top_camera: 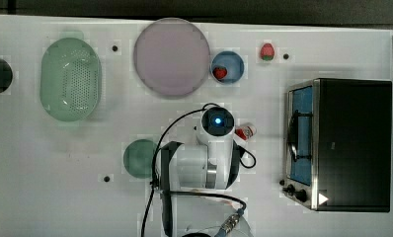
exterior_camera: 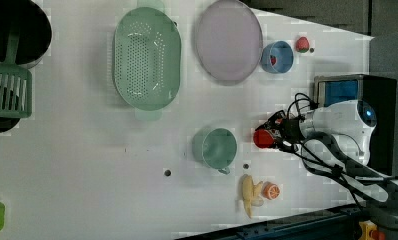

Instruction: Pick Ketchup from oven and place it on table.

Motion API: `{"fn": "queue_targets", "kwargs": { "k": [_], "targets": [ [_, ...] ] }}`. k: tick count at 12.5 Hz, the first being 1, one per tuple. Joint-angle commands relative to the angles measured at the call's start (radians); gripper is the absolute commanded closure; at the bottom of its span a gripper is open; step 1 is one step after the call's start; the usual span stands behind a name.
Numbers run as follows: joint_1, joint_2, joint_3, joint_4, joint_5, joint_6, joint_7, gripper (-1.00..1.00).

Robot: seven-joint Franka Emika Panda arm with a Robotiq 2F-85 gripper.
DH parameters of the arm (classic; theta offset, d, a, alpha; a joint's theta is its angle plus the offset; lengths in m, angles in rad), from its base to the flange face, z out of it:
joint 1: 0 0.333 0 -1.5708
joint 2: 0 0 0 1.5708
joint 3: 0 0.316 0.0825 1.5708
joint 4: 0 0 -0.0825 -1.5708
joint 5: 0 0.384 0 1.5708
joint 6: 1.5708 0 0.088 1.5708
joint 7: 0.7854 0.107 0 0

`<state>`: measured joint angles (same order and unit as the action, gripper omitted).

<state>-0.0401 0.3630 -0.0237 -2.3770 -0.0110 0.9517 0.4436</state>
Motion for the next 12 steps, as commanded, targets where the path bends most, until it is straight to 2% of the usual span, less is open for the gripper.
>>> {"fn": "queue_targets", "kwargs": {
  "k": [1, 5, 8, 12],
  "targets": [
    [-0.004, -0.088, 0.009, 0.041, 0.017, 0.025, 0.034, -0.03],
    [-0.002, -0.144, 0.015, 0.062, 0.017, 0.008, 0.034, -0.99],
    [-0.002, -0.249, 0.014, 0.141, 0.018, -0.149, 0.034, -1.00],
    [-0.001, -0.386, 0.015, 0.324, 0.018, -0.442, 0.034, -1.00]
  ]
}}
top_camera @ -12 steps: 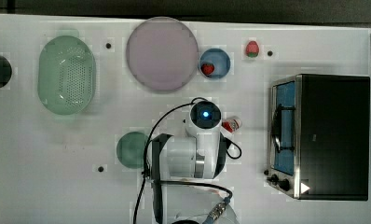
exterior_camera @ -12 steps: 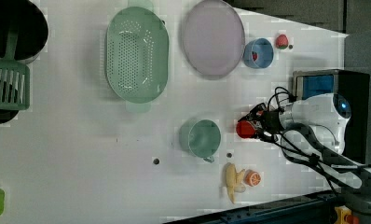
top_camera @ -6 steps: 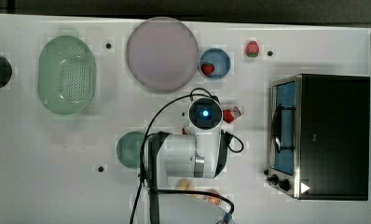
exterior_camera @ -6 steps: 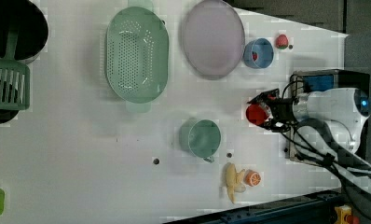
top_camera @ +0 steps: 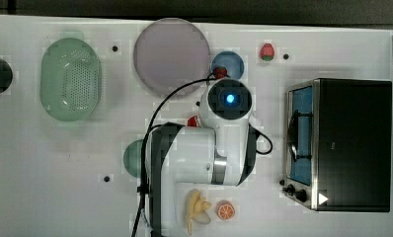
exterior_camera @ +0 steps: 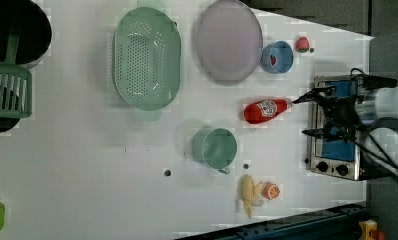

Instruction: Pick Ketchup from oven and place it on table.

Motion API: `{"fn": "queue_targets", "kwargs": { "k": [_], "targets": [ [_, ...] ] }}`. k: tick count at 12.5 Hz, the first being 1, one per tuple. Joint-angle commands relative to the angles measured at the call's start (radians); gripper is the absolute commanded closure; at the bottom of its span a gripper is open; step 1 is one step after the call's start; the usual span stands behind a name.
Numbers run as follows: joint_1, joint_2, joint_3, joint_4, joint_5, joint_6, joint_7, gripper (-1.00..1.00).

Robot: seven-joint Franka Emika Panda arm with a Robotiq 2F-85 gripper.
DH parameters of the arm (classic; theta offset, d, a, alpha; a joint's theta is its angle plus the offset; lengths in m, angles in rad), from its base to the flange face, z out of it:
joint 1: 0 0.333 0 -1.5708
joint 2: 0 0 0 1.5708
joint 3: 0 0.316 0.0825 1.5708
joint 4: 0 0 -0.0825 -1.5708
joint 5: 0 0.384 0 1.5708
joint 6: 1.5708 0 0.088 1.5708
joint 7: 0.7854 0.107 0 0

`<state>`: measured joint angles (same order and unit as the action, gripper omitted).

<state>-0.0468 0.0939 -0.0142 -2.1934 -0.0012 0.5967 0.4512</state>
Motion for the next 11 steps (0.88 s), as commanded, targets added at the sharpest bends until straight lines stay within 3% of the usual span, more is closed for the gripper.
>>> {"fn": "queue_targets", "kwargs": {
  "k": [1, 5, 11],
  "targets": [
    [0.005, -0.149, 0.004, 0.203, 0.007, -0.175, 0.026, -1.00],
    [0.003, -0.191, 0.002, 0.408, 0.007, -0.490, 0.026, -1.00],
    [0.003, -0.187, 0.001, 0.431, 0.007, -0.493, 0.026, -1.00]
  ]
}}
